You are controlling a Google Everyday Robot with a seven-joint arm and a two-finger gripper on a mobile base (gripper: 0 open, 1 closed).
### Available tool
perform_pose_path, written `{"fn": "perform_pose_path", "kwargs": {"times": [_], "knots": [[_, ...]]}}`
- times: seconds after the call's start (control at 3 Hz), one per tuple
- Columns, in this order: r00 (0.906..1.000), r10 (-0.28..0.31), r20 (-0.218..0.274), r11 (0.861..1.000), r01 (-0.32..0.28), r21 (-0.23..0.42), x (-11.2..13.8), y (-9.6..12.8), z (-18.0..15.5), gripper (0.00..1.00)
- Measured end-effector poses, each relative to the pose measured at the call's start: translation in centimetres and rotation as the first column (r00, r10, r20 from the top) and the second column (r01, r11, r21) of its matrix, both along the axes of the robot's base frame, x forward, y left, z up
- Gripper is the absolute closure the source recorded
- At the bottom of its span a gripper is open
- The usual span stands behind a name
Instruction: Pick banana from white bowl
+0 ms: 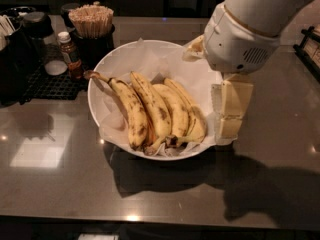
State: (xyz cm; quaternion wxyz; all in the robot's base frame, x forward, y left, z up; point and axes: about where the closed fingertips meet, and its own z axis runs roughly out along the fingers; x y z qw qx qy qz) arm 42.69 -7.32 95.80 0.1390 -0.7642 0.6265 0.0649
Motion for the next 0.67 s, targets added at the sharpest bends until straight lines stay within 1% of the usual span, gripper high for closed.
{"fn": "perform_pose_path", "kwargs": {"times": [0.33, 0.67], "knots": [[0.9955, 0.094, 0.001, 0.996, -0.094, 0.006, -0.07, 3.02, -0.18, 0.00], [0.9955, 0.094, 0.001, 0.996, -0.094, 0.006, -0.07, 3.02, -0.17, 0.00]]}}
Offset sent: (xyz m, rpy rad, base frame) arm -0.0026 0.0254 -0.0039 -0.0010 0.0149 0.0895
